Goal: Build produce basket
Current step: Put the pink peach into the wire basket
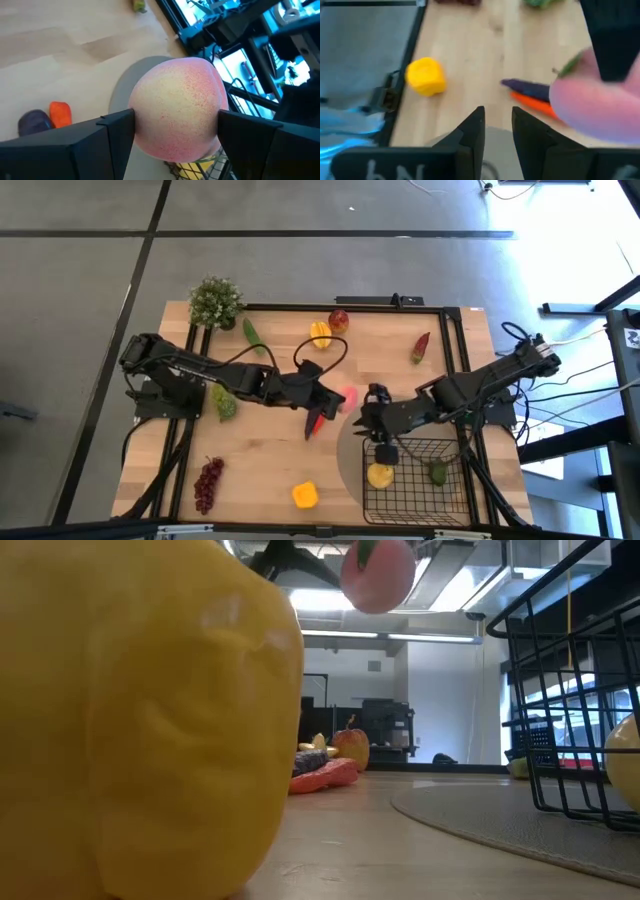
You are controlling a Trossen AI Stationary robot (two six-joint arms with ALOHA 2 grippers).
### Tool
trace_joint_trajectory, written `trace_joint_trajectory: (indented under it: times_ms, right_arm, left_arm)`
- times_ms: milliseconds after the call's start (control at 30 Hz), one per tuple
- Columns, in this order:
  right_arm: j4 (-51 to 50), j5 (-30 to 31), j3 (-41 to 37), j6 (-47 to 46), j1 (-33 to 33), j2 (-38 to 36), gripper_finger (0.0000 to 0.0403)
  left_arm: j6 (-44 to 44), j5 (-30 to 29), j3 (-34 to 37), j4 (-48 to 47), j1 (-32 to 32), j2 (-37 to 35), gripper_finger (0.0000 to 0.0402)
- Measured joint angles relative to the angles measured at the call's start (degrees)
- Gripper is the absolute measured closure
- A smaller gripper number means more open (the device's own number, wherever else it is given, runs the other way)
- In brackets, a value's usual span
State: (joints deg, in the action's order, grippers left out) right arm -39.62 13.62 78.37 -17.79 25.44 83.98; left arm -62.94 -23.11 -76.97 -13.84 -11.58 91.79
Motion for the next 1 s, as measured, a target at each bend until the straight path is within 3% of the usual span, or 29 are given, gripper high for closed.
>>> trace_joint_trajectory:
  times_ms: [233,533,700,900,1000]
  right_arm:
    - [1.38,8.28,0.0,-0.2,1.05,3.03,0.0313]
    - [2.66,17.28,0.0,-7.76,1.78,2.78,0.0313]
    - [2.68,18.28,0.0,-12.15,1.77,3.01,0.0313]
    - [5.1,18.45,0.02,-10.36,1.73,5.39,0.0313]
    - [6.29,21.31,0.02,-9.7,1.65,6.15,0.0313]
  left_arm:
    - [0.03,0.02,0.0,-1.27,0.32,0.0,0.0172]
    - [-1.2,-0.32,0.02,-3.72,-0.35,0.02,0.0172]
    - [-1.2,-1.55,0.02,-3.63,-0.58,0.02,0.0172]
    - [-1.03,-1.65,0.02,-3.24,-0.61,0.02,0.0172]
    - [-1.02,-1.67,0.02,-3.26,-0.58,0.02,0.0172]
